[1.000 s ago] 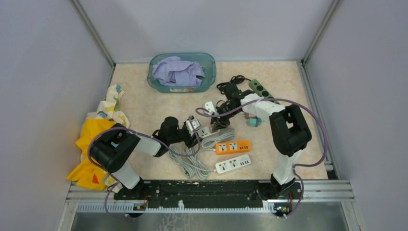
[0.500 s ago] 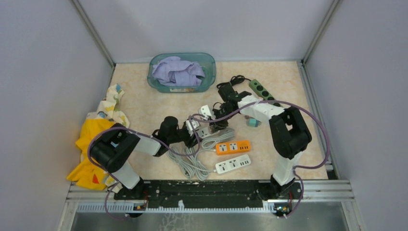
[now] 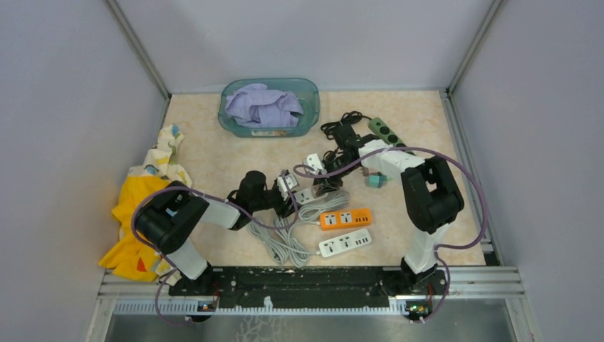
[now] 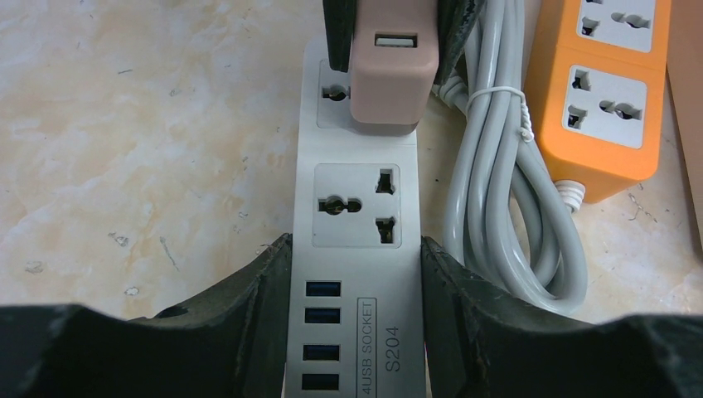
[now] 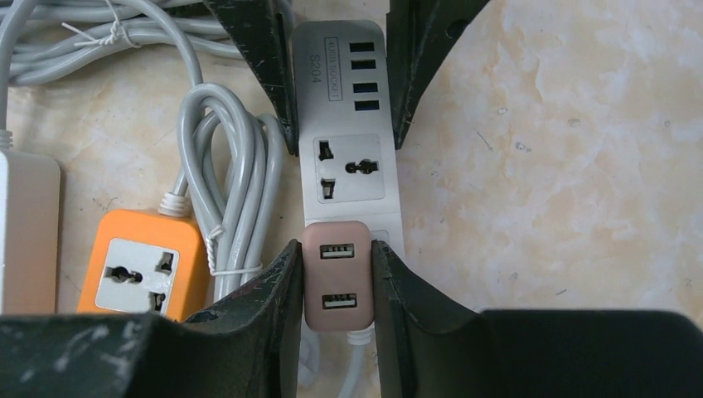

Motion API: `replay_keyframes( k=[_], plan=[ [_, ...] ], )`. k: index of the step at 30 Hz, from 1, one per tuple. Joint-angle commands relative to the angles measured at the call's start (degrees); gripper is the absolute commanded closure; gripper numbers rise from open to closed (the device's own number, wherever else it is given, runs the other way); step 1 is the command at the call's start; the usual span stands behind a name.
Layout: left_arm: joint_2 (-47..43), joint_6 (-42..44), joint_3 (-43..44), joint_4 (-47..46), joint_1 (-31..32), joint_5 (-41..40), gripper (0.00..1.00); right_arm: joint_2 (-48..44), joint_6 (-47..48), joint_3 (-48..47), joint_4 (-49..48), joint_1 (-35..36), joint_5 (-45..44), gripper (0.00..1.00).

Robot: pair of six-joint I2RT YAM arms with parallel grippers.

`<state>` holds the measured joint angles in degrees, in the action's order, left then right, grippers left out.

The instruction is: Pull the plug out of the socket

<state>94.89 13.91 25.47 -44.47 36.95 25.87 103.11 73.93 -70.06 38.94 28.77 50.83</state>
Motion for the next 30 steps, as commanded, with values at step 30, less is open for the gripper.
replay_keyframes(
  k=[30],
  plan=[
    [1.4, -5.1, 0.7, 6.7, -0.2, 0.1, 1.00, -6.6, -13.6, 3.7, -13.0, 5.0, 7.4, 1.00]
  ],
)
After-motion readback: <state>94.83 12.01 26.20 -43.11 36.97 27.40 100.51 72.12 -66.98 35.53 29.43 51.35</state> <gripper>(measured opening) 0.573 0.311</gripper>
